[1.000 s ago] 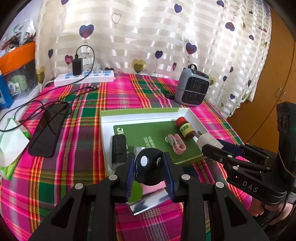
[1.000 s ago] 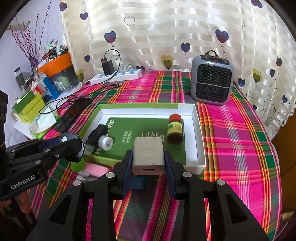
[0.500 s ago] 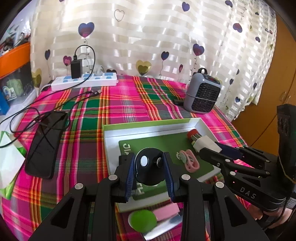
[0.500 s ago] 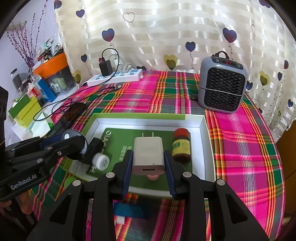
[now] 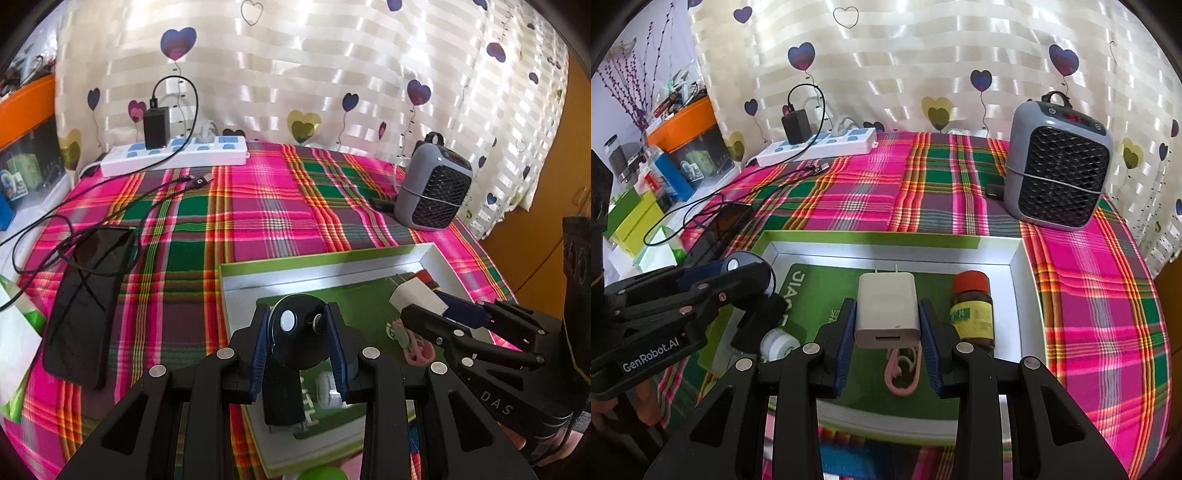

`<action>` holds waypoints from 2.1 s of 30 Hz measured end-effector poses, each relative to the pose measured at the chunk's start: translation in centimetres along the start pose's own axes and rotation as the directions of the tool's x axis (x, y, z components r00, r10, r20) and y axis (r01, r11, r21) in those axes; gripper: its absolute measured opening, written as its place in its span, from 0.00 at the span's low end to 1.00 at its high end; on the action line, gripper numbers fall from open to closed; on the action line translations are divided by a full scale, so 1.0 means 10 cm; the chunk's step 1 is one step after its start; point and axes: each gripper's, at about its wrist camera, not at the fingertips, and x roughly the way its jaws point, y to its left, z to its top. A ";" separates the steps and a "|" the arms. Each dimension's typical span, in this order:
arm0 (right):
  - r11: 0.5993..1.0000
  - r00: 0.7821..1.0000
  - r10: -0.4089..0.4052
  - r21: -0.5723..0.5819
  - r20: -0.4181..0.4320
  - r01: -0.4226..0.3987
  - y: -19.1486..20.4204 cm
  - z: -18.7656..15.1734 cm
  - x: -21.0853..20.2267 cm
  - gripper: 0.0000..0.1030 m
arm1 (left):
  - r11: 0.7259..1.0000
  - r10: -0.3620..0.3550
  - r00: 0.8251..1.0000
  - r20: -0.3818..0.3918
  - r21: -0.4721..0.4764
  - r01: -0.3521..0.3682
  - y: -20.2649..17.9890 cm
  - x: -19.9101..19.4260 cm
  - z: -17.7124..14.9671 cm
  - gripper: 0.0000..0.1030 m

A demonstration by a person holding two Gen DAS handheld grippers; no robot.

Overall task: Organize rigid objects
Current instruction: 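Carry the black object over the tray with the left gripper while the right carries the charger, then lower both held objects into the tray and open both grippers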

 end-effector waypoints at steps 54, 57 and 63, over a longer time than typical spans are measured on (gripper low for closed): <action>1.000 0.998 0.002 0.006 -0.061 -0.002 0.02 0.07 0.44 0.34 | 1.000 0.031 0.998 -0.058 0.004 -0.031 0.08 0.38 0.06 0.28; 1.000 0.998 0.003 0.004 -0.063 -0.003 0.01 0.06 0.44 0.34 | 0.999 0.033 0.998 -0.057 0.006 -0.033 0.07 0.39 0.06 0.28; 1.000 0.998 0.005 0.004 -0.063 -0.005 0.02 0.06 0.44 0.34 | 0.999 0.045 0.997 -0.056 0.017 -0.044 0.05 0.39 0.05 0.28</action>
